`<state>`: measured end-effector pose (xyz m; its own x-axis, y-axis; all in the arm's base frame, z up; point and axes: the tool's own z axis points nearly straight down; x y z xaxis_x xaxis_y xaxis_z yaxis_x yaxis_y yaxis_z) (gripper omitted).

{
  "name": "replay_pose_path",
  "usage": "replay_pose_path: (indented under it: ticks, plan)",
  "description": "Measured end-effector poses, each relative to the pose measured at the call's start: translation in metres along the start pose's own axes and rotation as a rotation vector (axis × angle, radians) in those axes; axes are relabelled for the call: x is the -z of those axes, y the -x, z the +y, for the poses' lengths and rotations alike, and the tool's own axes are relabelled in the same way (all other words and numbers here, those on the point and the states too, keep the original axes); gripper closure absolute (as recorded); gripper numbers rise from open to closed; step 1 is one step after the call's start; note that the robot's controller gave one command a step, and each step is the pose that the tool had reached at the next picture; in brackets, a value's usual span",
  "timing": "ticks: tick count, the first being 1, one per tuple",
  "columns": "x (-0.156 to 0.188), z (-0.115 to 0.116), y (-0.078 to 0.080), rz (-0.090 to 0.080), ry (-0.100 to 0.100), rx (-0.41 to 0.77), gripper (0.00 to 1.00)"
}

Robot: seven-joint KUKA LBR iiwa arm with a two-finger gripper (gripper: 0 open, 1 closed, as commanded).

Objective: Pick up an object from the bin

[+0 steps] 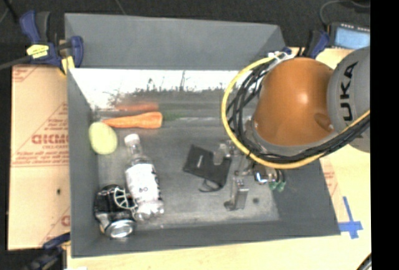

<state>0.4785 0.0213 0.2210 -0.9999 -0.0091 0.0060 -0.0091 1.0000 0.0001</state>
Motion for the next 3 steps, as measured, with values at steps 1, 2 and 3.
replay_pose_path:
  ticks: [1, 2, 3]
  plan:
    - [0.004, 0.0, 0.002, -0.009, 0.001, -0.001, 0.0]
    - [-0.064, -0.011, 0.032, -0.012, 0.001, -0.075, 0.0]
    - [-0.078, -0.016, 0.047, -0.004, 0.002, -0.15, 0.0]
